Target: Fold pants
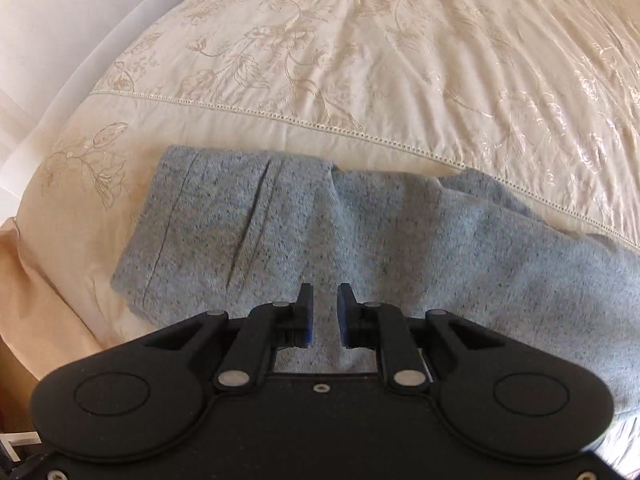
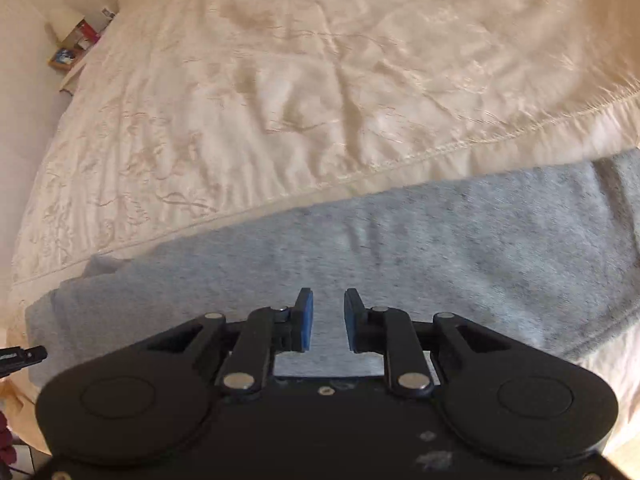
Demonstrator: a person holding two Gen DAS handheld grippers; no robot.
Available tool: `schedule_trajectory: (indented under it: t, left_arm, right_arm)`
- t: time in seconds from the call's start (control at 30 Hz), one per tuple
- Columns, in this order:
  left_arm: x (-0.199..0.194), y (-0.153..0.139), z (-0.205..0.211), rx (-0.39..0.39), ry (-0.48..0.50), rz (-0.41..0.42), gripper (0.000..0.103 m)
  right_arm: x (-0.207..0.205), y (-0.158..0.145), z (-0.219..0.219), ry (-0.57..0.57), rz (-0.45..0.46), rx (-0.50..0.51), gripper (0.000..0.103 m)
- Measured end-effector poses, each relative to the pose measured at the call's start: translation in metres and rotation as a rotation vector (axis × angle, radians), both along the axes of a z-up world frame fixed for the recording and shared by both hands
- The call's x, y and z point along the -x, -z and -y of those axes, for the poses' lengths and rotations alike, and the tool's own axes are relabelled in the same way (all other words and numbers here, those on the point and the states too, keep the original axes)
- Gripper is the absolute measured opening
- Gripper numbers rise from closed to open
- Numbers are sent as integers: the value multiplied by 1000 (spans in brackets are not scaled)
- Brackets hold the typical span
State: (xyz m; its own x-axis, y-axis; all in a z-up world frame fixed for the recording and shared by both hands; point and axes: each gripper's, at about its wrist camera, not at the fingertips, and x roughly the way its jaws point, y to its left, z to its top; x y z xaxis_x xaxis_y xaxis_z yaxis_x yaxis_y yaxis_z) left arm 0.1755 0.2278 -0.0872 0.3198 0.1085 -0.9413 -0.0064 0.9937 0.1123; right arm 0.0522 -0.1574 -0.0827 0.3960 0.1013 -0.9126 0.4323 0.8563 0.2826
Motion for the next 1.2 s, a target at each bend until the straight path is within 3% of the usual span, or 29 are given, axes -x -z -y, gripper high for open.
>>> schedule_trajectory:
  t: [0.13,0.33,0.8,1.0,1.1,1.13,1.17,1.2]
  left_arm:
    - [-9,16,-7,9,23,-39,24]
    - [-11,68,-31,57,24,-185,24]
    - [-20,81,-63,190,80,-203,22]
    - [-12,79,-72,199,108,-181,22]
    - [-5,78,-72,184,134,-165,22]
    - [0,77,-66,176,144,-159,22]
    - [4,77,-63,169,155,-155,21]
    - [5,75,-60,164,163,-151,21]
  right_arm:
    - [-39,-6,-49,-78,25,-38,22]
    - [-93,-8,-122,-216,40,-58,25]
    - [-217,36,-240,-477,-16,-31,29]
    - [-228,55,-259,-523,-78,-12,32]
    - [-226,58,-259,-529,-98,-65,32]
    - [-223,58,-258,-537,-94,-94,30]
    - [-221,56,-260,-546,-82,-107,21]
    - [-216,51,-261,-568,-58,-109,5]
